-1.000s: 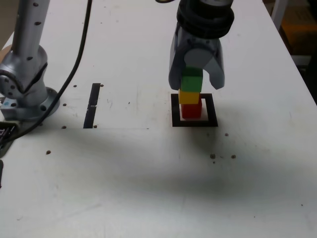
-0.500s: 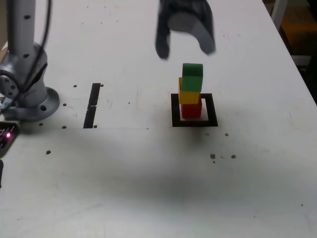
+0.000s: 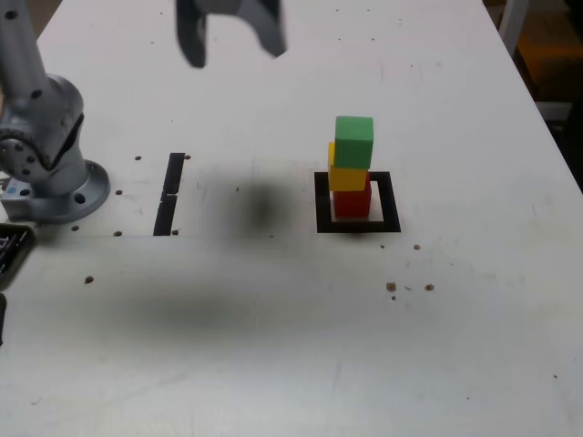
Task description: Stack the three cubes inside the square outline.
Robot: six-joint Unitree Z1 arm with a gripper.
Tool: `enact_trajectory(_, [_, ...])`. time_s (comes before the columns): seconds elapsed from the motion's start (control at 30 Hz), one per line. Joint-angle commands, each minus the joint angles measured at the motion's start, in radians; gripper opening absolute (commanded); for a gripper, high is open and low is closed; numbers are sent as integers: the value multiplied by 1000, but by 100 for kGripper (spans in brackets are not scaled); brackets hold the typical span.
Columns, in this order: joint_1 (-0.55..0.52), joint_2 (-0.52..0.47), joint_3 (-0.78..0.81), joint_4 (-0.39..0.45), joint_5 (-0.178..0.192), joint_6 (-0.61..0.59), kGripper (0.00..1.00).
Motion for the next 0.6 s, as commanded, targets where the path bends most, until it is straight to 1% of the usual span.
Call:
enact_trajectory(0.0, [4,-18,96,-54,-8,2,73])
enact_trajectory(0.13, [4,-31,272,-201,-28,5,73])
enact_trajectory(0.27, [4,-31,394,-321,-41,16,73])
enact_trajectory(0.4, [4,-27,475,-406,-53,29,73])
enact_trajectory(0.57, [4,-10,558,-495,-90,54,73])
